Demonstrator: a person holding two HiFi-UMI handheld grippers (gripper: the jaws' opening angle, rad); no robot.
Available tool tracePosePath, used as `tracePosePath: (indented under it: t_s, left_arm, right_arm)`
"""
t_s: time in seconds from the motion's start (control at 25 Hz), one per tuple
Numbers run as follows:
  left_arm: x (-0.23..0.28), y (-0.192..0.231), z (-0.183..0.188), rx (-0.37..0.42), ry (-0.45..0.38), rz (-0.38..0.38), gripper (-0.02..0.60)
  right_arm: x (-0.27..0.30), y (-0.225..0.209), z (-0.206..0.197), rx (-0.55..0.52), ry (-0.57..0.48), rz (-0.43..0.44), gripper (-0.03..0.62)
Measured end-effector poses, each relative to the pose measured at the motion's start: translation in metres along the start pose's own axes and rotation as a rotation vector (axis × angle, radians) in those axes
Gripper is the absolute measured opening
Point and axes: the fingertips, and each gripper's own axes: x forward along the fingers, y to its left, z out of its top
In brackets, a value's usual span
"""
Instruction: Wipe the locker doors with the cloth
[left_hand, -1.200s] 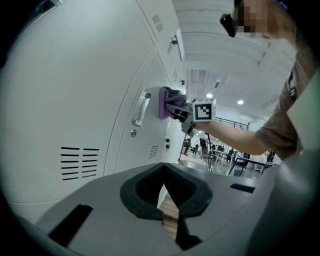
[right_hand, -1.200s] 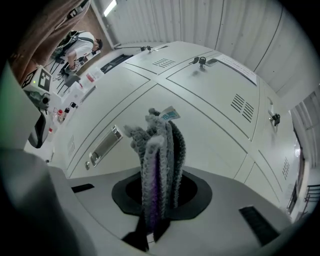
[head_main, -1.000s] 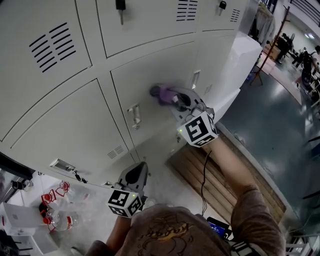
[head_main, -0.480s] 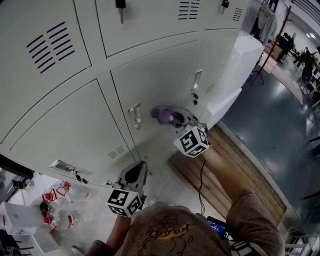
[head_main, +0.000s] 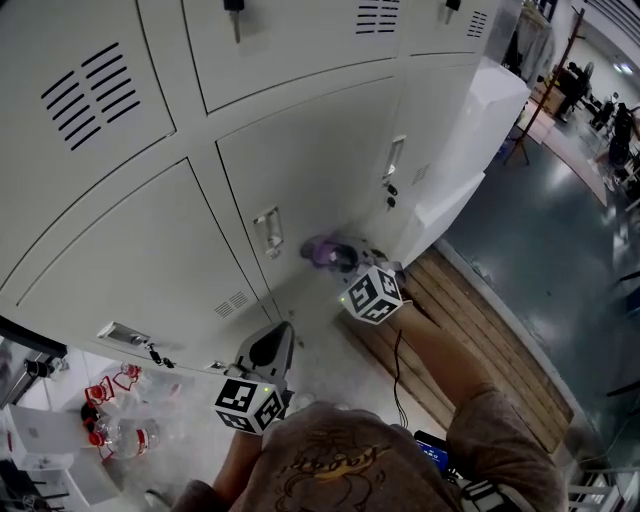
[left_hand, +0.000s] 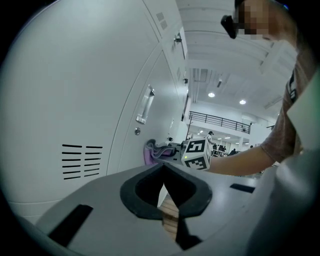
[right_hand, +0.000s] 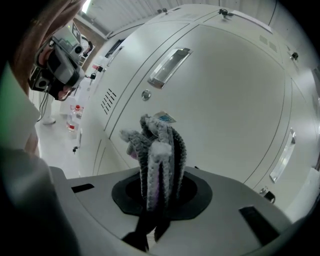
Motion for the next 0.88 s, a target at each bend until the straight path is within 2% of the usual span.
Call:
tracePosePath:
  t_s: [0.36,0.56,0.88]
  left_arm:
    - [-0.001,0.003,-0.001,-0.009,0.000,0.013,0.004]
    - [-0.001,0.006,-0.003,-0.016,0.001,0.023,0.003]
    - [0.004,0.001,-0.003,-0.012,0.005,0.006,0.003]
  right_arm:
    - [0.013,0.043,-0.045,-0.019,0.118,0.096,0.054]
    - [0.005,0.059,-0.054,-0.021,0.134,0.127,0.054]
    - [-0.037,0.043,-0.046,0.022,0.112,0.064,0.054]
